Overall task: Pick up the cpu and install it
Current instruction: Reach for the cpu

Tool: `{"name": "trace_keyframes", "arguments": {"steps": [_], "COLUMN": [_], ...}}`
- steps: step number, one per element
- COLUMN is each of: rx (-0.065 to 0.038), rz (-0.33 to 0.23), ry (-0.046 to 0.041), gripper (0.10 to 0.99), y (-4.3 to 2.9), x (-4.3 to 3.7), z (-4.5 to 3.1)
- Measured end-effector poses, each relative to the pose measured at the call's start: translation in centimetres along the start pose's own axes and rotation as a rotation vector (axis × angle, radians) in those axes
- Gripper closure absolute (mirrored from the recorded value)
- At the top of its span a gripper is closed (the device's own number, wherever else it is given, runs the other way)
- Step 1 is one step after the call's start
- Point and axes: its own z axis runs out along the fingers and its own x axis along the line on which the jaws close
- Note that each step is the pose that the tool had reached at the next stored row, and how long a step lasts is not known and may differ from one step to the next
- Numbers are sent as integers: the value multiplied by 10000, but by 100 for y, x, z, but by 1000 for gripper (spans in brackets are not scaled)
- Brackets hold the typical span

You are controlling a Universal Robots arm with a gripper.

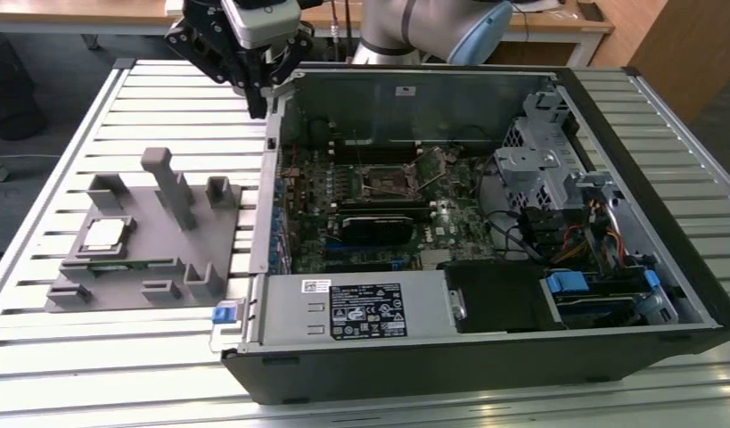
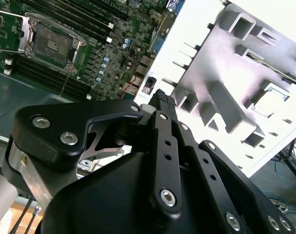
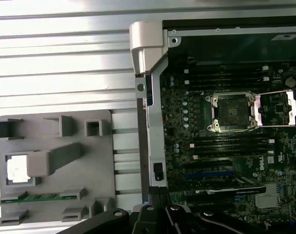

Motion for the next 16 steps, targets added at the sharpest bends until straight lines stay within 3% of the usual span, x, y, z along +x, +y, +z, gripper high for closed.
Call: {"name": "trace_keyframes", "arguments": {"steps": [16], "rx": [0], "rz": [0], "ry": [0], "gripper": [980], "y": [-5], "x": [63], "z": [3]}}
